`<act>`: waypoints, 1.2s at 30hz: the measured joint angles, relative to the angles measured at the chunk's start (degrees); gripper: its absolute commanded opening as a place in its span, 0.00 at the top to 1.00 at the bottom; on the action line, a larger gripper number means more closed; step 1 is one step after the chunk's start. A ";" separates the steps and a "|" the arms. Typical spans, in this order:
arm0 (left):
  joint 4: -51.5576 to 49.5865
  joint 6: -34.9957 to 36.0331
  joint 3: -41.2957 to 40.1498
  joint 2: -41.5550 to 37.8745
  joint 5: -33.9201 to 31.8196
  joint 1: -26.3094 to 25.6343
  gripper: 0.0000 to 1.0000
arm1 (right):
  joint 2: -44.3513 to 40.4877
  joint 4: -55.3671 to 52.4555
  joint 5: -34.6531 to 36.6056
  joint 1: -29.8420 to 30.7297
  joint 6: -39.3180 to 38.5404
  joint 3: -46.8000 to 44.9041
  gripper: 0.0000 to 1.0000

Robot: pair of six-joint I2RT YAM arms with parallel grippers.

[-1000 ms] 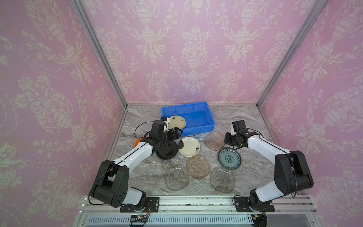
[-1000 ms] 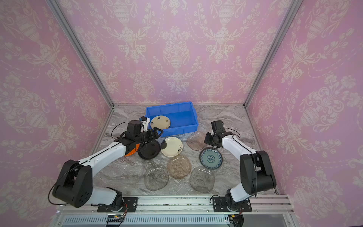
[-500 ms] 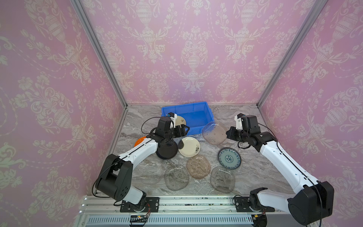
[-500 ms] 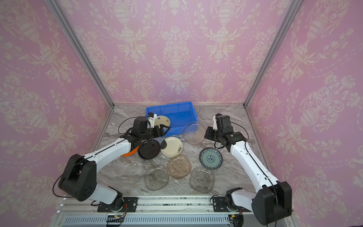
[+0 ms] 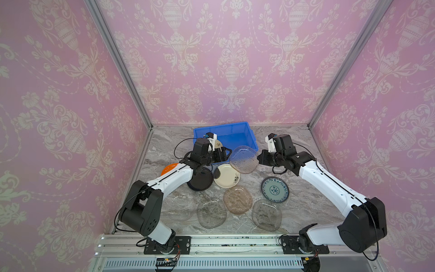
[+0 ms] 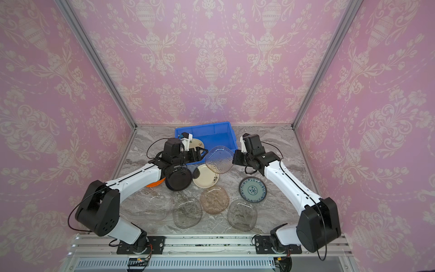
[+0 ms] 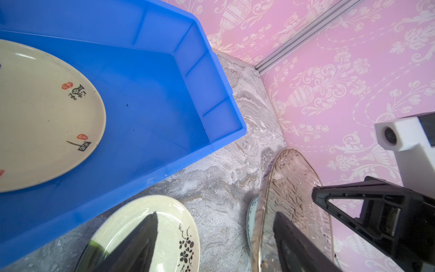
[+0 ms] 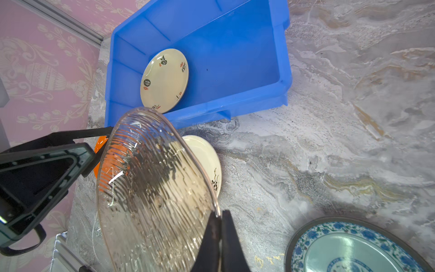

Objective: Place the plates into the plastic bin on the countertop
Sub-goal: Place the plate in the plastic bin.

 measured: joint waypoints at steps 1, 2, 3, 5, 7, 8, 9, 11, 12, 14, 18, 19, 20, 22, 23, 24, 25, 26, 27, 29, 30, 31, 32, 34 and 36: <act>0.11 0.00 0.00 0.00 0.04 0.00 0.23 | 0.52 -0.13 -0.11 0.07 0.02 0.50 1.00; 0.13 0.00 0.02 0.00 0.17 -0.02 0.24 | 0.94 -0.02 -0.11 0.09 0.02 0.98 1.00; 0.13 -0.02 0.09 0.02 0.24 -0.02 0.26 | 1.44 0.28 -0.17 0.09 0.02 1.62 1.00; 0.20 -0.15 0.35 0.24 0.44 -0.15 0.29 | 1.92 0.81 -0.24 0.11 0.04 2.71 1.00; 0.39 -0.39 0.74 0.72 0.85 -0.33 0.34 | 2.40 1.33 -0.57 0.24 0.04 3.98 1.00; 0.50 -0.46 0.81 0.85 1.03 -0.33 0.37 | 2.67 1.57 -0.61 0.35 0.04 4.57 1.00; 0.50 -0.79 0.85 0.94 1.22 -0.33 0.40 | 3.06 1.86 -0.61 0.50 0.04 5.18 1.00; 0.61 -1.07 0.98 1.09 1.36 -0.33 0.47 | 3.82 2.12 -0.61 0.96 0.02 6.01 1.00; 0.74 -1.14 1.09 1.22 1.42 -0.33 0.51 | 4.33 2.12 -0.59 1.25 0.02 6.29 1.00; 0.94 -1.29 1.33 1.60 1.49 -0.33 0.62 | 5.35 2.10 -0.59 1.57 0.00 6.69 1.00; 1.01 -1.27 1.97 2.27 1.73 -0.33 0.80 | 7.13 2.08 -0.59 1.70 0.00 7.28 1.00; 1.01 -1.27 2.16 2.47 1.79 -0.33 0.82 | 7.45 2.08 -0.57 1.70 0.00 7.45 1.00; 0.96 -1.27 2.45 2.73 1.86 -0.33 0.83 | 7.89 2.05 -0.55 1.70 0.00 7.74 1.00; 0.96 -1.25 3.13 3.43 1.86 -0.33 0.85 | 8.61 1.86 -0.28 1.70 0.00 8.37 0.99; 0.94 -1.25 3.58 3.85 1.84 -0.31 0.87 | 9.01 1.77 0.00 1.68 0.00 8.68 0.99; 0.94 -1.25 4.22 4.37 1.79 -0.31 0.87 | 9.42 1.57 0.46 1.62 0.00 9.01 0.96; 0.87 -1.25 4.83 4.90 1.70 -0.28 0.88 | 9.75 1.53 0.74 1.55 0.00 9.20 0.91; 0.68 -1.25 5.64 5.44 1.64 -0.26 0.89 | 10.14 1.33 1.18 1.51 0.02 9.55 0.86; 0.42 -1.22 6.51 6.08 1.53 -0.24 0.89 | 10.56 0.94 1.66 1.44 -0.02 9.97 0.80; 0.15 -0.94 8.50 7.30 1.53 -0.26 0.91 | 11.45 0.22 2.25 1.31 -0.37 11.04 0.66; -0.11 -0.76 9.77 8.11 1.57 -0.28 0.92 | 12.00 0.11 2.45 1.18 -0.39 11.74 0.60; -0.33 -0.59 10.99 8.92 1.55 -0.28 0.93 | 12.37 0.15 2.51 1.01 -0.83 12.24 0.57; -0.33 -0.52 12.22 9.84 1.55 -0.28 0.93 | 12.66 0.13 2.62 0.70 -1.01 12.81 0.55; -0.68 -0.35 14.82 11.74 1.55 -0.28 0.95 | 12.96 0.13 2.84 -0.11 -1.31 13.57 0.54; -1.36 0.11 18.10 14.12 1.46 -0.28 0.97 | 13.18 0.11 3.30 -1.64 -1.33 14.29 0.54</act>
